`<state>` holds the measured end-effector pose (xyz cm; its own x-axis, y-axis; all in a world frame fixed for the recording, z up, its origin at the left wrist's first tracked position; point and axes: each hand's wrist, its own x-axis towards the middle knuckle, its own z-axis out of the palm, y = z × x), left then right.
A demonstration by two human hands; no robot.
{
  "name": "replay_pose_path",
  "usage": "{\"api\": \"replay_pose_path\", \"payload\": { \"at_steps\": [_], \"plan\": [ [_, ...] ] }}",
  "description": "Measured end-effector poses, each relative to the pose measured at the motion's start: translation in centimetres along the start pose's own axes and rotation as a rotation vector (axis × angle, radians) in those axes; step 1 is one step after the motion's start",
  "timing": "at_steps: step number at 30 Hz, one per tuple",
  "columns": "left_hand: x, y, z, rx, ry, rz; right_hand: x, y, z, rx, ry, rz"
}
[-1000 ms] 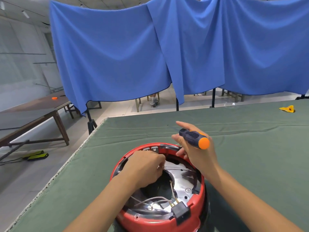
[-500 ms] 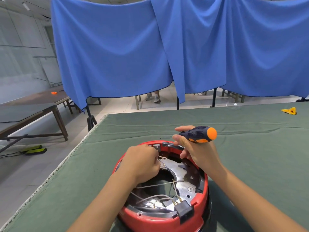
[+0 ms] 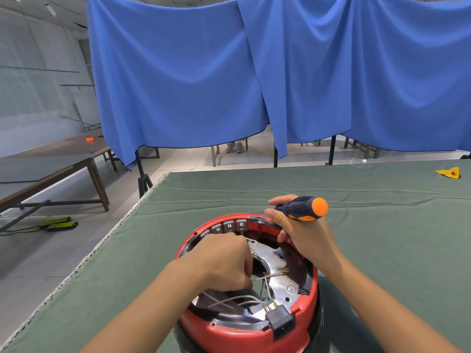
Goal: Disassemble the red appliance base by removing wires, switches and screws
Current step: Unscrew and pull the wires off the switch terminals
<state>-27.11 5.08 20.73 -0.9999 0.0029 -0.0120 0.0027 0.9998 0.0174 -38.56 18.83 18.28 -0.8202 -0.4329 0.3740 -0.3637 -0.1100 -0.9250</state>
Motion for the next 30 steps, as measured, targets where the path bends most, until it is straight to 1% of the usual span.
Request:
{"api": "replay_pose_path", "payload": {
  "at_steps": [3, 6, 8, 11, 13, 15, 17, 19, 21, 23, 25, 28, 30],
  "plan": [
    [0.2, 0.4, 0.4, 0.034, -0.015, -0.006, -0.1, -0.1, 0.0, -0.025, 0.000, 0.008],
    [0.2, 0.3, 0.0, 0.057, 0.018, -0.019, -0.1, -0.1, -0.1, -0.032, -0.002, 0.013],
    [-0.1, 0.0, -0.9, 0.111, 0.062, -0.033, -0.1, 0.0, -0.2, -0.017, 0.013, 0.008],
    [-0.6, -1.0, -2.8, 0.155, 0.157, -0.081, -0.3, 0.2, -0.2, 0.006, 0.057, -0.035],
    [-0.6, -1.9, -3.9, 0.179, 0.251, -0.117, -0.4, 0.2, -0.3, 0.077, 0.086, -0.028],
    [-0.2, -2.4, -4.5, 0.230, 0.376, -0.104, -0.4, -0.1, -0.3, 0.166, 0.098, 0.007],
    [0.4, -2.2, -4.3, 0.231, 0.490, -0.052, -0.3, -0.8, -0.3, 0.249, 0.100, 0.046],
    [1.4, -1.3, -3.3, 0.202, 0.558, -0.003, -0.2, -1.6, -0.4, 0.278, 0.076, 0.073],
    [2.3, -0.2, -2.4, 0.215, 0.609, 0.028, -0.4, -2.1, -0.4, 0.272, 0.005, 0.074],
    [3.2, 0.7, -1.5, 0.167, 0.690, 0.072, -0.4, -2.4, -0.4, 0.276, -0.078, 0.063],
    [3.9, 1.1, -0.8, 0.164, 0.723, 0.057, -0.2, -2.3, -0.5, 0.289, -0.105, 0.049],
    [4.6, 1.0, 0.1, 0.174, 0.751, 0.041, 0.2, -2.0, -0.7, 0.250, -0.041, 0.037],
    [4.5, 0.8, 0.3, 0.151, 0.763, 0.037, 0.2, -1.9, -0.7, 0.232, -0.030, 0.027]
  ]
}}
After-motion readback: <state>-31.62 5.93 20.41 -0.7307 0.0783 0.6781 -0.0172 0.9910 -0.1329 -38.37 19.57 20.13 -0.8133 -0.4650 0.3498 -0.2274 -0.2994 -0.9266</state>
